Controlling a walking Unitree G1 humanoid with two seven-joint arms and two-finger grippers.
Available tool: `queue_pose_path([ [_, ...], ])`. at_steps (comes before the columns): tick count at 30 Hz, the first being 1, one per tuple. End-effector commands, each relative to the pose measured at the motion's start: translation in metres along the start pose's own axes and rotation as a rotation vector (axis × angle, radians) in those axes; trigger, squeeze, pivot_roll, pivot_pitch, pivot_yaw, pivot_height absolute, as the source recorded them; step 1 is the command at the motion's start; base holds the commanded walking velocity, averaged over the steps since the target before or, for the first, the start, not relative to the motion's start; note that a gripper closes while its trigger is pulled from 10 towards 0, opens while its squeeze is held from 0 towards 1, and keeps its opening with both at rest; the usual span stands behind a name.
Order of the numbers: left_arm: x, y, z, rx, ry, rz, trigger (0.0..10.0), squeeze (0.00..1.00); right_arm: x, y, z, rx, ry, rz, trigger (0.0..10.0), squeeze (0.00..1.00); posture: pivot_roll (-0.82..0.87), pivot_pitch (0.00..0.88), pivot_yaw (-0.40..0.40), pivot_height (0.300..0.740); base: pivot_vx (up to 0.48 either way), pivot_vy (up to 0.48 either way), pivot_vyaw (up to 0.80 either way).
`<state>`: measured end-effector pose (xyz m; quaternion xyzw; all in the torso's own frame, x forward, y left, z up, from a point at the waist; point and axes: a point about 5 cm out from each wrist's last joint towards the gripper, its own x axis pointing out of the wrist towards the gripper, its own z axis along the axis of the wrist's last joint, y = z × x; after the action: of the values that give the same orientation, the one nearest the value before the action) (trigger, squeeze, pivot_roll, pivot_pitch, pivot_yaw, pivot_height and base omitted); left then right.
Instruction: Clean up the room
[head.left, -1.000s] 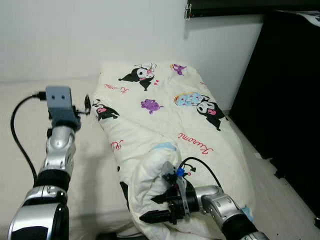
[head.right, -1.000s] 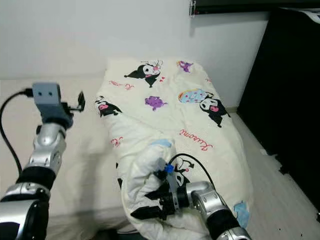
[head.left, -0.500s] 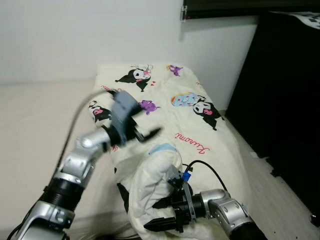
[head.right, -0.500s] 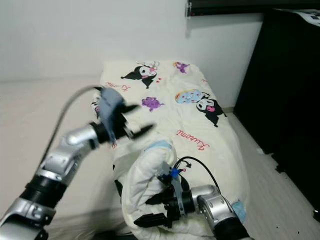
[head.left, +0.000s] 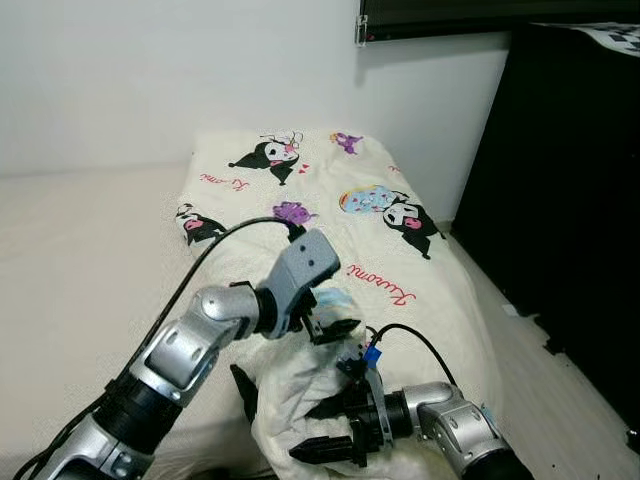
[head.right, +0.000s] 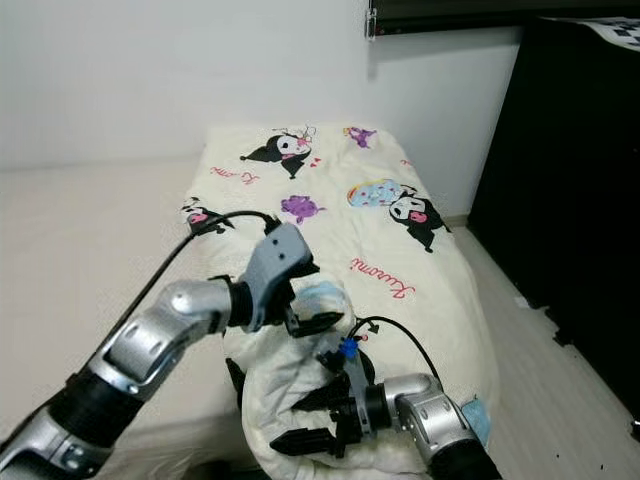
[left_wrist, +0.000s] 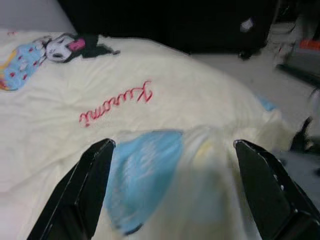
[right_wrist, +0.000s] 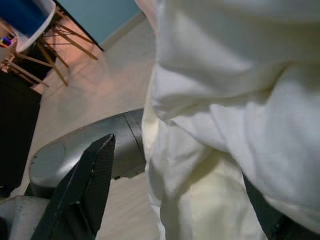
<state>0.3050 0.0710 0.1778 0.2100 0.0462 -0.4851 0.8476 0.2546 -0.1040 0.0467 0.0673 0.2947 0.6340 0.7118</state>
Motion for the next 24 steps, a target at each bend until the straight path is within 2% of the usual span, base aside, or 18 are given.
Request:
queue_pose_path([
  [1, -0.001, -0.006, -0.013, 0.020, 0.106, -0.008, 10.0, 0.00, 0.001, 0.000, 0.009, -0.035, -0.023, -0.007, 10.0, 1.00, -0.09, 0.000, -0.006, 0.556, 0.000, 0.000, 0.00],
  [6, -0.002, -0.001, -0.016, 0.057, 0.156, 0.035, 10.0, 0.00, 0.002, 0.000, 0.010, -0.037, -0.028, -0.017, 10.0, 1.00, -0.09, 0.000, -0.003, 0.556, 0.000, 0.000, 0.00],
  [8, -0.002, 0.008, -0.015, 0.064, 0.159, 0.104, 10.0, 0.00, 0.002, -0.002, 0.011, -0.044, -0.031, -0.035, 10.0, 1.00, -0.09, 0.000, -0.001, 0.556, 0.000, 0.000, 0.00],
  [10, -0.003, 0.011, -0.015, 0.076, 0.164, 0.128, 10.0, 0.00, 0.002, -0.002, 0.011, -0.044, -0.033, -0.039, 10.0, 1.00, -0.09, 0.000, 0.000, 0.556, 0.000, 0.000, 0.00],
  [11, -0.004, 0.014, -0.016, 0.090, 0.173, 0.147, 6.2, 0.00, 0.002, -0.003, 0.012, -0.041, -0.038, -0.048, 10.0, 1.00, -0.09, 0.000, 0.000, 0.556, 0.000, 0.000, 0.00],
  [12, -0.005, 0.015, -0.016, 0.100, 0.182, 0.156, 6.2, 0.00, 0.002, -0.003, 0.012, -0.038, -0.042, -0.054, 10.0, 1.00, -0.09, 0.000, 0.000, 0.556, 0.000, 0.000, 0.00],
  [13, -0.005, 0.015, -0.017, 0.099, 0.182, 0.156, 0.0, 0.00, 0.002, -0.003, 0.013, -0.036, -0.043, -0.056, 10.0, 0.17, -0.09, 0.000, -0.001, 0.556, 0.000, 0.000, 0.00],
  [14, -0.006, 0.014, -0.018, 0.097, 0.183, 0.151, 0.0, 0.00, 0.002, -0.004, 0.013, -0.035, -0.044, -0.059, 10.0, 0.00, -0.09, 0.000, 0.000, 0.556, 0.000, 0.000, 0.00],
  [18, -0.007, 0.014, -0.018, 0.096, 0.184, 0.147, 0.0, 0.00, 0.002, -0.004, 0.013, -0.035, -0.044, -0.061, 10.0, 0.00, -0.09, 0.000, 0.000, 0.556, 0.000, 0.000, 0.00],
  [24, -0.009, 0.007, -0.026, 0.091, 0.229, 0.084, 0.0, 0.00, -0.002, -0.005, 0.018, -0.041, -0.066, -0.077, 10.0, 0.00, -0.09, 0.000, 0.000, 0.556, 0.000, 0.000, 0.00],
])
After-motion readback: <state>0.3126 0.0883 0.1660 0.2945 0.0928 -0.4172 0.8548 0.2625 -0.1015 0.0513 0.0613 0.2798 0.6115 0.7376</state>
